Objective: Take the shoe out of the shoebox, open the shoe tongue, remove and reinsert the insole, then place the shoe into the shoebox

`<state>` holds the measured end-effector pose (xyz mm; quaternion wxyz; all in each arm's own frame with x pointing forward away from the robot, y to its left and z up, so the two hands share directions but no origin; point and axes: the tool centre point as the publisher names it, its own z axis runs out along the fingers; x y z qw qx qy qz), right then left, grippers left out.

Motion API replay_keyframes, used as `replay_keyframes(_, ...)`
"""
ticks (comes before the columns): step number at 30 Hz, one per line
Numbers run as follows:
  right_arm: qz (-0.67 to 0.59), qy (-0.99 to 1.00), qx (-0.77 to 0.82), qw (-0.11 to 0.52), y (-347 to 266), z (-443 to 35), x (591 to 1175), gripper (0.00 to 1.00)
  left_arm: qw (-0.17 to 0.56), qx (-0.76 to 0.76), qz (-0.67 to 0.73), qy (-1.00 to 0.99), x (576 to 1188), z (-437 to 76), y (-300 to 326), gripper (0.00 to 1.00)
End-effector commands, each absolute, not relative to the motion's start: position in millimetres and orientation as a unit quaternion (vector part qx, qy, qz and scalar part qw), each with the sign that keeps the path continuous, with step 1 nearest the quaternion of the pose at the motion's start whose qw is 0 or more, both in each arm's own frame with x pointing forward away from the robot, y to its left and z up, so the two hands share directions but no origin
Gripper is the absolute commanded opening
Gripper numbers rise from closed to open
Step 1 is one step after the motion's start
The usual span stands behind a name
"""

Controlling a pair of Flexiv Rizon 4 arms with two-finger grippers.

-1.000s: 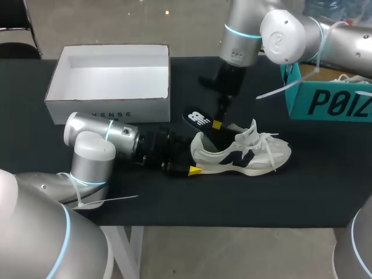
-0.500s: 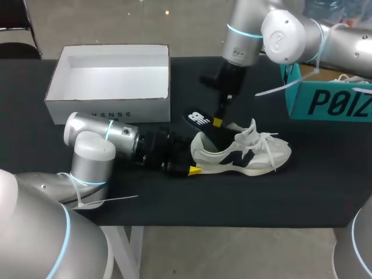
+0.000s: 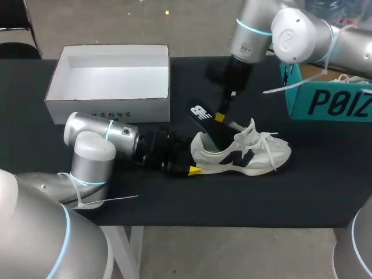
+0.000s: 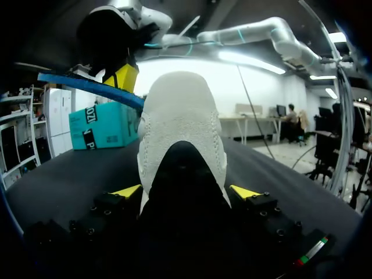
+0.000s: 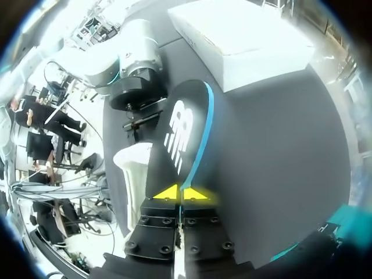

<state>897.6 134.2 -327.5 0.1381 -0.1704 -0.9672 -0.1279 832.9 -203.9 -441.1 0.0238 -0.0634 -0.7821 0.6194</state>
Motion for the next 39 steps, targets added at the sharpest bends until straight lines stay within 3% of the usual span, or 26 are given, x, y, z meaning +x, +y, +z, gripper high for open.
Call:
replay_keyframes(1,-0.135,-0.968,-0.173,0.126,130.0,-316.1,894.2,0.0,0.023,-0.063,0.619,-0.782,831.3,-451.1,-207.2,0.0)
replay_keyframes(16,-0.11,-0.978,-0.151,0.096,150.1,-275.9,916.7,0.0,0.023,-0.063,0.619,-0.782,831.3,-451.1,-207.2,0.0)
replay_keyframes(36,-0.11,-0.978,-0.151,0.096,150.1,-275.9,916.7,0.0,0.023,-0.063,0.619,-0.782,831.3,-451.1,-207.2,0.0)
replay_keyframes(39,-0.208,-0.956,-0.185,0.093,140.5,-256.9,910.3,0.0,0.023,-0.063,0.619,-0.782,831.3,-451.1,-207.2,0.0)
